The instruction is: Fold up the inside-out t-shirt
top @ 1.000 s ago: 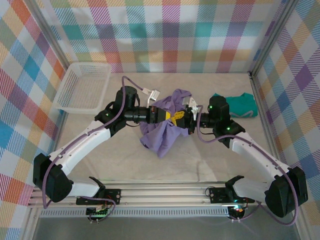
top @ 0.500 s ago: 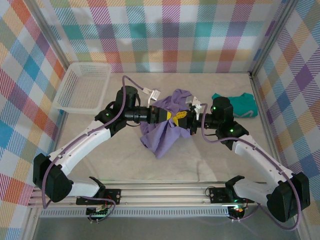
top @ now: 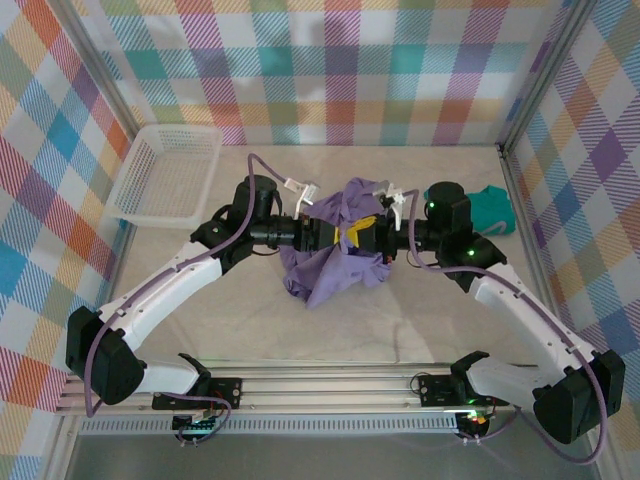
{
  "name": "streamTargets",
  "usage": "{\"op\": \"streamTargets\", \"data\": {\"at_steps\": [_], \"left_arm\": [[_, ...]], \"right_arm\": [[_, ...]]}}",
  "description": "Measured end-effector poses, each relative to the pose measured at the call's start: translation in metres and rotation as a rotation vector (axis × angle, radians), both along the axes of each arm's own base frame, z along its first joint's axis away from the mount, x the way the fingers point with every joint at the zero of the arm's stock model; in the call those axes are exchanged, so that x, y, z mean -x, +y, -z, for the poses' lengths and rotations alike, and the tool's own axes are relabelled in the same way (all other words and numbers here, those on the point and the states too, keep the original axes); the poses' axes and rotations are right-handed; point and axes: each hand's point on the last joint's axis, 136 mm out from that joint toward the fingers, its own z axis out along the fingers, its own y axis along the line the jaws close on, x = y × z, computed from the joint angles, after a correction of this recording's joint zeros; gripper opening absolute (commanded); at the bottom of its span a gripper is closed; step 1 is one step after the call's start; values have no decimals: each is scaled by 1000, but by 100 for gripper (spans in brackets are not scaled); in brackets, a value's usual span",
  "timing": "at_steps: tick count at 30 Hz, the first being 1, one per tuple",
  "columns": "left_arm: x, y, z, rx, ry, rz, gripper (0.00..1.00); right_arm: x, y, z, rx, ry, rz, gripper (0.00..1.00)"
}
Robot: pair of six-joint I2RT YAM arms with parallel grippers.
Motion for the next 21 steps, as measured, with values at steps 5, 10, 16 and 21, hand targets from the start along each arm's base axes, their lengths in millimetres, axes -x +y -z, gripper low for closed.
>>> {"op": "streamTargets", "data": {"at_steps": [5, 10, 16, 21], "left_arm": [[-9, 8, 21, -62, -4, -65, 46], [-14, 31, 38, -142, -26, -189, 50], [7, 32, 32, -115, -102, -173, 57], [15, 5, 43, -129, -112, -83, 37]], "right_arm": [[-7, -1, -5, 3, 57, 48, 0], [-23, -2, 4, 17, 141, 131, 0], [-35, -3, 0, -25, 216, 197, 0], [-40, 1, -2, -59, 260, 204, 0]]}}
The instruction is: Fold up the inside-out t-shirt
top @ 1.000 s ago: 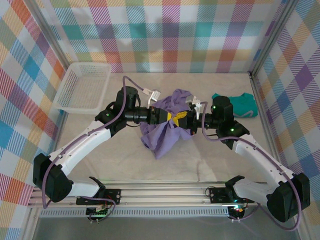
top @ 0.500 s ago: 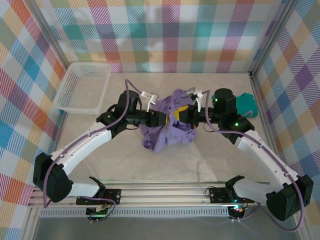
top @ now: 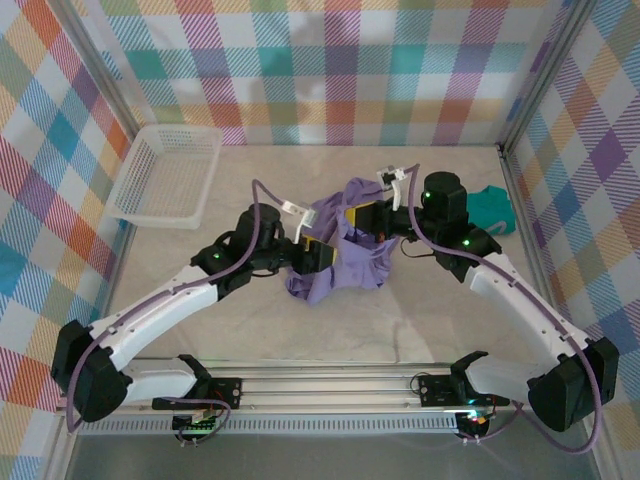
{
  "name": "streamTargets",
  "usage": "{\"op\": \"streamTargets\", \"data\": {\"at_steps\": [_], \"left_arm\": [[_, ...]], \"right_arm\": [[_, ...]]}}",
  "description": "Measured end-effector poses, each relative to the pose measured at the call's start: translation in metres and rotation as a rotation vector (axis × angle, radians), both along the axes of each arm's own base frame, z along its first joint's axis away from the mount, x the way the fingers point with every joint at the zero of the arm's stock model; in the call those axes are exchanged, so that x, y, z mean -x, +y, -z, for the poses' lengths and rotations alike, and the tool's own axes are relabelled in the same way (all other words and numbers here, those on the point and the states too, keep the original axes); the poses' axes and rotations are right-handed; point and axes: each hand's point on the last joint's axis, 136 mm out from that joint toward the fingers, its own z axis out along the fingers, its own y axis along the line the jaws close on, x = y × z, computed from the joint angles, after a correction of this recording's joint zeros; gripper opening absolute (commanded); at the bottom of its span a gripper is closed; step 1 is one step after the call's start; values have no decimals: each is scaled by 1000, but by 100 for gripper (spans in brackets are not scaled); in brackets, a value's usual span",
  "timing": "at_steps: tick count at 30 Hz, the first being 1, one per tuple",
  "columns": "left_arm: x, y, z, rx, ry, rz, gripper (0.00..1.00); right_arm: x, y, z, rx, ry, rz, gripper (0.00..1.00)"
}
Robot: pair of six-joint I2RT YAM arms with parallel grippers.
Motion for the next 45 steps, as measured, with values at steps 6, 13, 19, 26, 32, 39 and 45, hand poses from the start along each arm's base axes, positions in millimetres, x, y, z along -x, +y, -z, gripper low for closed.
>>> {"op": "streamTargets", "data": {"at_steps": [6, 13, 19, 26, 32, 39, 45], "left_arm": [[-17, -4, 32, -95, 22, -39, 0], [-35, 16, 44, -199, -17, -159, 0], [-47, 50, 60, -354, -17, -311, 0], [-26, 39, 17, -200, -47, -215, 35], [-13, 7, -53, 32, -122, -70, 40], [-26, -22, -49, 50, -89, 7, 19], [-26, -29, -44, 57, -81, 59, 0]], "right_arm": [[0, 0, -9, -21, 12, -2, 0], [-1, -2, -19, -42, 11, -4, 0], [0, -1, -21, -59, -9, -18, 0], [-7, 2, -4, -37, 33, -10, 0], [-10, 6, 9, -23, 72, -26, 0], [-3, 8, 7, -38, 100, -59, 0], [-1, 7, 12, -22, 123, -63, 20]]}}
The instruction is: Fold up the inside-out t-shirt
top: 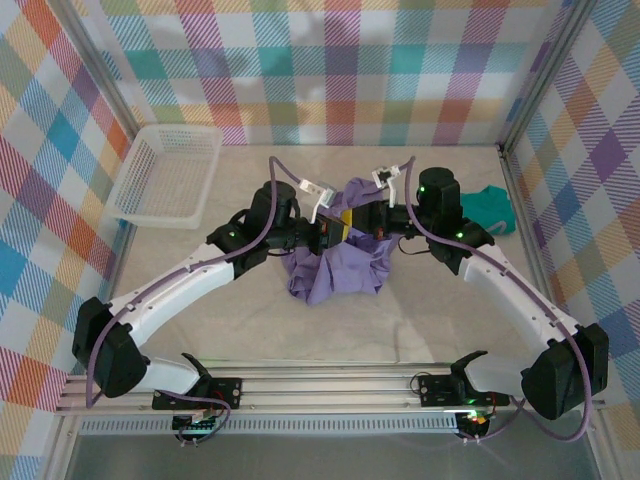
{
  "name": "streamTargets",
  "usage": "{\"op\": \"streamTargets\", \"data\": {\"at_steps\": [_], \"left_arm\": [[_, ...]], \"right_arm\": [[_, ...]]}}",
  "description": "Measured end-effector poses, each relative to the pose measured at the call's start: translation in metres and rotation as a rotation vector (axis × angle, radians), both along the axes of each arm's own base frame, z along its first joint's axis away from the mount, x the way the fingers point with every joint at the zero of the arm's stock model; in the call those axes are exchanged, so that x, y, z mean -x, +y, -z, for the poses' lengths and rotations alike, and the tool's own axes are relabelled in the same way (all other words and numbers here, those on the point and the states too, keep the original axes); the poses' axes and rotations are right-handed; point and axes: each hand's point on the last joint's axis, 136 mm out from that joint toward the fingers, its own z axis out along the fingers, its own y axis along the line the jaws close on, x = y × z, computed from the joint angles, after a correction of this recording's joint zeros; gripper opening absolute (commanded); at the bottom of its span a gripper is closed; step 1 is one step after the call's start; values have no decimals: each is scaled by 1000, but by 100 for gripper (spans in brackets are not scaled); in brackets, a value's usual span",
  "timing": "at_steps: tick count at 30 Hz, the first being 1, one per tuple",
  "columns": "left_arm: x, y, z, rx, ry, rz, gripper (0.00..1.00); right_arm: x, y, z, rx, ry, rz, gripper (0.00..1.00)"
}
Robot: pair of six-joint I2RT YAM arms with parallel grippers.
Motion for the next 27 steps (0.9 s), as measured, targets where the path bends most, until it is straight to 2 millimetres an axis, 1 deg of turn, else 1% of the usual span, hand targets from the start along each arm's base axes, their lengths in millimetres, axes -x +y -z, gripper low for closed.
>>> {"op": "streamTargets", "data": {"at_steps": [2, 5, 8, 10, 12, 14, 17, 20, 23, 25, 26, 27], "left_arm": [[2, 3, -4, 26, -8, 27, 0], [3, 19, -6, 72, -8, 52, 0], [8, 33, -9, 110, -10, 83, 0], [16, 35, -11, 129, -20, 126, 0], [27, 36, -15, 142, -37, 179, 0], [35, 36, -21, 150, -68, 219, 0], [44, 39, -29, 153, -126, 261, 0], [51, 41, -27, 133, -145, 291, 0], [53, 43, -20, 108, -139, 299, 0], [54, 44, -17, 95, -141, 302, 0], [54, 45, -16, 89, -141, 303, 0], [54, 45, -15, 83, -142, 304, 0]], "right_arm": [[-1, -4, 4, 41, -25, 20, 29], [2, -17, 6, 119, -114, 56, 37], [12, -28, -5, 169, -258, 63, 46], [18, -33, -10, 185, -342, 60, 49], [21, -37, -9, 211, -402, 61, 52], [17, -39, -3, 243, -422, 65, 54], [7, -37, 16, 304, -423, 56, 61], [0, -33, 34, 354, -414, 21, 65], [-2, -24, 45, 361, -409, -44, 66], [-1, -14, 48, 340, -400, -105, 62], [-1, -8, 50, 326, -392, -138, 56], [1, -2, 53, 310, -378, -176, 44]]}}
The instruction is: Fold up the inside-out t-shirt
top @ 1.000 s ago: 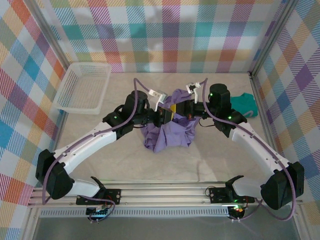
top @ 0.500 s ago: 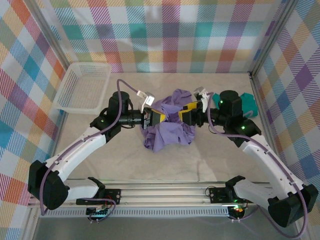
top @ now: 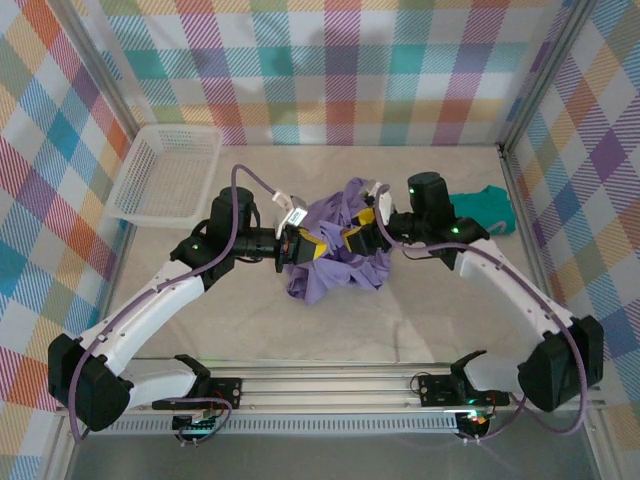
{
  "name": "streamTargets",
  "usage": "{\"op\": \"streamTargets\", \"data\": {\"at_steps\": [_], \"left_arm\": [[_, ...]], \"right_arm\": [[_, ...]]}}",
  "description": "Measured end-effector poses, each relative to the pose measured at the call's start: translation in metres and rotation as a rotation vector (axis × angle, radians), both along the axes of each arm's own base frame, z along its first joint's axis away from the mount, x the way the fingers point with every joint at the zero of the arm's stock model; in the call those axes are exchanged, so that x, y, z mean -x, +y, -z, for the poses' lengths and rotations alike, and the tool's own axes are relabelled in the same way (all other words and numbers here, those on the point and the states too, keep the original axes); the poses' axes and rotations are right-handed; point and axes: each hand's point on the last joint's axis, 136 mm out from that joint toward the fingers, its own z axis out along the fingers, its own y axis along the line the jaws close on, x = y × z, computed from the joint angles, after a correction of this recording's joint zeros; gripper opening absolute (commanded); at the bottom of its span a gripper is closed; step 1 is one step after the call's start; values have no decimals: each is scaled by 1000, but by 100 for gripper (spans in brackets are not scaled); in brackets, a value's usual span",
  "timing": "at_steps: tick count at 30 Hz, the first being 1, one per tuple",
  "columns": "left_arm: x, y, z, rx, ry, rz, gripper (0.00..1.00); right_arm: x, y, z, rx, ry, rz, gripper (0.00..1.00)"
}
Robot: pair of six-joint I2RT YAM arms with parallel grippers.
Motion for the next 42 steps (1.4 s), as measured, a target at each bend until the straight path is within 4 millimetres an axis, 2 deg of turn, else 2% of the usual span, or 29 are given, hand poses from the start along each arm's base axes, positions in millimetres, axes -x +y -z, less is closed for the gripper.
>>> {"op": "streamTargets", "data": {"at_steps": [1, 5, 8, 13, 16, 21, 25, 28, 30, 33, 37, 42], "left_arm": [[-1, 0, 0, -4, -7, -4, 0], [-12, 5, 2, -27, -32, -68, 0], [-25, 14, -1, -47, -66, -160, 0], [-54, 36, -6, -88, -107, -383, 20], [-66, 45, -3, -108, -94, -478, 27], [-72, 57, 3, -135, -27, -573, 35], [-64, 63, 5, -124, 50, -607, 37], [-53, 60, -4, -78, 93, -603, 36], [-45, 51, -7, -52, 129, -577, 34], [-38, 33, 0, -46, 197, -535, 30], [-45, 17, 19, -80, 284, -529, 31], [-58, 13, 26, -117, 316, -569, 34]], "right_arm": [[2, 6, 3, -11, 25, -38, 33], [14, 21, 13, -63, 142, -143, 0], [27, 25, 5, -132, 209, -189, 0], [39, 26, -17, -244, 288, -202, 0], [39, 27, -29, -300, 307, -186, 0], [34, 31, -33, -357, 339, -138, 0], [27, 34, -35, -375, 343, -92, 0], [21, 34, -37, -382, 330, -61, 0], [19, 34, -36, -382, 326, -47, 0], [16, 33, -36, -381, 322, -32, 0], [14, 33, -35, -381, 315, -16, 0], [14, 32, -37, -383, 306, -15, 0]]}}
